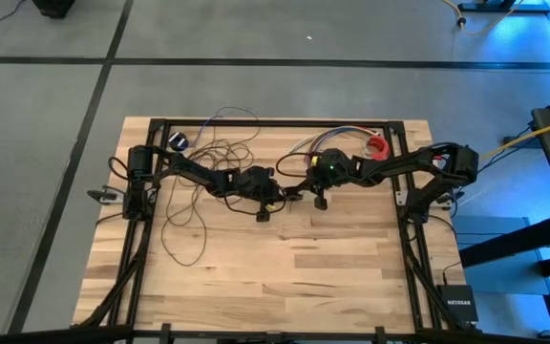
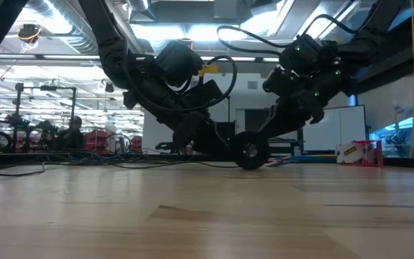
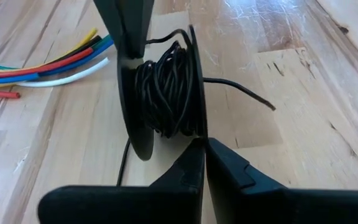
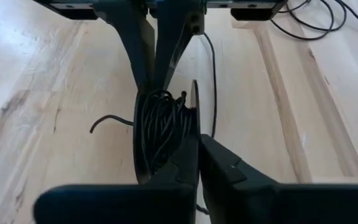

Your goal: Coiling cords

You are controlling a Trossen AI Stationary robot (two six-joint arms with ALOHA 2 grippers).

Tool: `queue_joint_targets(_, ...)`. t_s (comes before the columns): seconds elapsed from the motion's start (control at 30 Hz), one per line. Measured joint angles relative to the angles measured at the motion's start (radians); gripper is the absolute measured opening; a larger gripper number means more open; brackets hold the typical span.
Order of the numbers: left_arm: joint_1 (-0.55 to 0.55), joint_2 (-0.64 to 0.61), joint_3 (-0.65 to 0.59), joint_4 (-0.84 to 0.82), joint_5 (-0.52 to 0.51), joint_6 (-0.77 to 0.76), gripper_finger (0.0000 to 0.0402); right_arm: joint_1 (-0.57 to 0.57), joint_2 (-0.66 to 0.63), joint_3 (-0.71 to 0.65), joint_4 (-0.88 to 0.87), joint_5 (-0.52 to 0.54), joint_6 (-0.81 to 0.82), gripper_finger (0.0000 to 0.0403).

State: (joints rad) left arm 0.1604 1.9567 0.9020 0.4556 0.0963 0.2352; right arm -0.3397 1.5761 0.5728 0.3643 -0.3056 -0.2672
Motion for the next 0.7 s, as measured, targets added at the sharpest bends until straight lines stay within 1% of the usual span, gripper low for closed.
queue_joint_targets(0.1, 0.000, -0.013, -0.001, -0.022, 0.000, 0.000, 0.0022, 0.000, 0.000, 0.000, -0.001, 0.005, 0.000, 0.0009)
queue_joint_targets(0.2, -0.001, -0.045, -0.001, -0.068, -0.005, 0.005, 0.0055, 0.000, -0.001, 0.000, -0.001, 0.006, 0.004, 0.0007)
queue_joint_targets(0.27, -0.002, -0.078, -0.001, -0.129, -0.026, 0.006, 0.0080, 0.000, -0.010, 0.000, -0.007, 0.007, 0.017, 0.0008)
queue_joint_targets(0.37, -0.009, -0.154, -0.001, -0.273, -0.071, 0.008, 0.0112, 0.003, -0.046, 0.000, -0.013, 0.008, 0.029, 0.0004)
queue_joint_targets(0.47, -0.030, -0.248, 0.000, -0.392, -0.147, 0.002, 0.0124, 0.027, -0.104, 0.000, -0.017, 0.062, 0.039, 0.0005)
queue_joint_targets(0.57, -0.068, -0.335, 0.000, -0.470, -0.256, -0.011, 0.0126, 0.056, -0.167, 0.008, -0.017, 0.127, 0.042, 0.0003)
queue_joint_targets(0.63, -0.095, -0.389, 0.000, -0.498, -0.319, -0.019, 0.0127, 0.076, -0.204, 0.023, -0.017, 0.167, 0.060, 0.0004)
queue_joint_targets(0.7, -0.124, -0.424, 0.000, -0.502, -0.361, -0.039, 0.0127, 0.097, -0.233, 0.045, -0.017, 0.221, 0.076, 0.0004)
